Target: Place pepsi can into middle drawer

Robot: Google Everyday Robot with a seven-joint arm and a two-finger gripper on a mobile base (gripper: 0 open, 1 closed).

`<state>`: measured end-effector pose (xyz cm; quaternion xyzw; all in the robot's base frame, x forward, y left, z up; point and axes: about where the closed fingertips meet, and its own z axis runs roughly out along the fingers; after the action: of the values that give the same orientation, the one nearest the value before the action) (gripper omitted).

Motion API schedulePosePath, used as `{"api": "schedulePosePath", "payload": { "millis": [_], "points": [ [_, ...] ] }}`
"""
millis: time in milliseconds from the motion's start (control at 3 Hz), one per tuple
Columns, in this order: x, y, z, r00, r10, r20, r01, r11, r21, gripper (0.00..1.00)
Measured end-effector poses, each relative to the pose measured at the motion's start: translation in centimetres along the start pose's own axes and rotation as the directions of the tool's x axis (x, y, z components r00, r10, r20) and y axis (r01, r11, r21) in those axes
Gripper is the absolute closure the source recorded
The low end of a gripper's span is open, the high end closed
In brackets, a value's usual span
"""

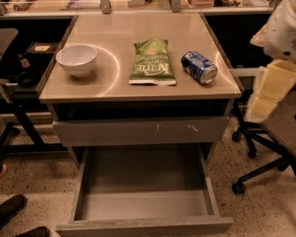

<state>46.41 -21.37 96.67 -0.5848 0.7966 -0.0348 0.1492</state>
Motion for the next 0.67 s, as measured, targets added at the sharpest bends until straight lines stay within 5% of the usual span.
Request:
{"api": "schedulePosePath", "payload": {
  "millis": [667],
  "points": [
    [-1.6, -5.2, 4.6, 0.991, 0.086, -0.102, -0.087, 0.9962, -0.008, 0.0]
  ]
}}
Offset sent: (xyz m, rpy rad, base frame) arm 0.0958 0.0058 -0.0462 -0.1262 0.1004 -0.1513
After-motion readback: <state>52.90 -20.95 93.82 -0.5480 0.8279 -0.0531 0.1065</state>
